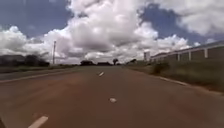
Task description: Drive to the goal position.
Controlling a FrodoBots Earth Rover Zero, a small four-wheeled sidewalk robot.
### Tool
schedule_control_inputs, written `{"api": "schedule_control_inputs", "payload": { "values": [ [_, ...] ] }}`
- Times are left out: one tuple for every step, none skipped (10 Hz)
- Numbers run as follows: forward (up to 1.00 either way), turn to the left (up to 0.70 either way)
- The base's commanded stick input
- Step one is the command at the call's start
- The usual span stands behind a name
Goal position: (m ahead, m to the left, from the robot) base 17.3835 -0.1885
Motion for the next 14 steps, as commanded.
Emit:
{"api": "schedule_control_inputs", "payload": {
  "values": [
    [1.00, 0.00],
    [1.00, 0.00],
    [1.00, 0.00],
    [1.00, 0.00],
    [1.00, 0.00],
    [1.00, 0.00],
    [1.00, 0.00],
    [1.00, 0.00],
    [1.00, 0.00],
    [1.00, 0.00],
    [1.00, 0.00],
    [1.00, 0.00],
    [1.00, 0.00],
    [1.00, 0.00]
  ]
}}
